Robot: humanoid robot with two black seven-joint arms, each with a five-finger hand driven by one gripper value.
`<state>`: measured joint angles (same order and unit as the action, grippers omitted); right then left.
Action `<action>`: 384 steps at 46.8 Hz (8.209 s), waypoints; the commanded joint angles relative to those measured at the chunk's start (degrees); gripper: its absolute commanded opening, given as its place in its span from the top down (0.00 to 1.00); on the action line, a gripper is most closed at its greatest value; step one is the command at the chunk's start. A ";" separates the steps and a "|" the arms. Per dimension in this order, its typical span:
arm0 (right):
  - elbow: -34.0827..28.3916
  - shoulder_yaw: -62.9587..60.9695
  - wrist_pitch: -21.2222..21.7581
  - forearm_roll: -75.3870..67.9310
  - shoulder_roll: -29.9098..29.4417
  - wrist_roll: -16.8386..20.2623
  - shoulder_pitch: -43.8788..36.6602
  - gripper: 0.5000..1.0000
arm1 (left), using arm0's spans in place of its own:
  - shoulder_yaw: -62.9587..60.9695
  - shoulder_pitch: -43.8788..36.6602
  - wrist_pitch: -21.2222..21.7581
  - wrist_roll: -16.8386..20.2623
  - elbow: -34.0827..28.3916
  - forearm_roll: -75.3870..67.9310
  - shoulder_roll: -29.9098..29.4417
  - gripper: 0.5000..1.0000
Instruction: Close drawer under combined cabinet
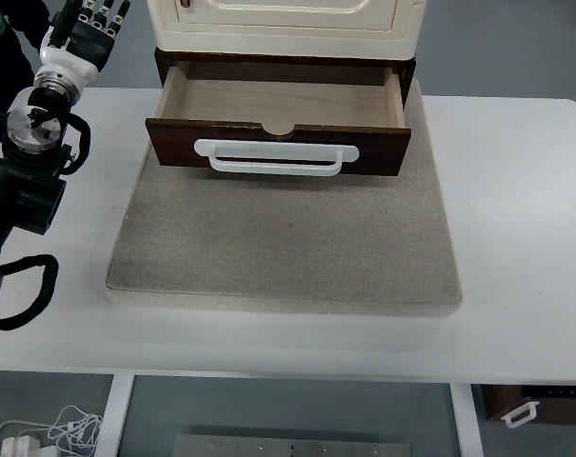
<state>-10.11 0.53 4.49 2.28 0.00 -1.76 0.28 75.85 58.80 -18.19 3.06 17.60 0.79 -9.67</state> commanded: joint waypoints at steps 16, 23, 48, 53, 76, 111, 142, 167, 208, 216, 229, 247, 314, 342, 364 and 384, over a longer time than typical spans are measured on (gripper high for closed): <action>0.00 0.00 0.08 0.00 0.00 0.00 -0.02 0.10 | 0.00 0.17 0.00 -0.07 -0.46 -0.35 -0.61 0.00; 0.00 0.00 0.00 0.00 0.00 0.00 -0.02 0.10 | 0.18 0.35 0.09 0.02 -0.46 0.35 -0.61 0.00; 0.00 0.00 0.00 0.00 0.00 0.00 -0.02 0.10 | 0.00 0.44 -0.88 -0.33 -0.20 0.18 -1.40 0.00; 0.00 0.00 0.00 0.00 0.00 0.00 -0.02 0.10 | -0.09 0.79 -0.88 -0.16 -0.02 -0.26 -1.67 0.00; 0.00 0.00 0.00 0.00 0.00 0.00 -0.02 0.10 | -9.75 10.27 -0.18 -0.16 0.24 -0.18 -9.75 0.00; 0.00 0.00 0.00 0.00 0.00 0.00 -0.02 0.10 | -20.03 16.96 1.32 -1.04 35.74 -1.66 -26.80 0.01; 0.00 0.00 0.00 0.00 0.00 0.00 -0.02 0.10 | -35.50 14.24 2.72 -2.70 67.82 -22.14 -28.04 0.01; 0.00 0.00 0.08 0.00 0.00 0.00 -0.02 0.10 | -55.72 14.68 1.58 -11.49 76.35 -34.54 -22.50 0.01; 0.00 0.00 0.00 0.00 0.00 0.00 -0.02 0.10 | -68.20 15.20 0.09 -33.64 66.07 -42.54 -12.13 0.00; 0.00 0.00 0.00 0.00 0.00 0.00 -0.02 0.10 | -67.94 17.22 0.00 -36.89 64.31 -39.64 -11.07 0.00; 0.00 0.00 0.00 0.00 0.00 0.00 -0.02 0.10 | -67.24 20.56 -0.26 -38.06 62.82 -36.65 -11.07 0.00; 0.00 0.00 0.00 0.00 0.00 0.00 -0.02 0.10 | -66.01 20.65 -1.93 -38.06 57.37 -36.65 -11.07 0.00; 0.00 0.00 0.00 0.00 0.00 0.00 -0.02 0.10 | -60.82 20.13 -4.31 -37.60 41.02 -37.53 -10.28 0.01; 0.00 0.00 0.00 0.00 0.00 0.00 -0.02 0.10 | -58.89 19.77 -7.99 -35.58 42.86 -37.00 -10.19 0.00; 0.00 0.00 0.00 0.00 0.00 0.00 0.07 0.10 | -40.79 16.26 -13.45 -26.18 43.48 -36.56 -4.75 0.00; 0.00 0.00 0.00 0.00 0.00 0.00 -0.02 0.10 | -16.54 17.66 -12.48 -9.39 42.69 -36.39 -2.02 0.00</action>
<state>-10.11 0.53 4.51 2.28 0.00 -1.76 0.27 55.05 76.07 -30.91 -7.71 60.41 -35.60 -11.70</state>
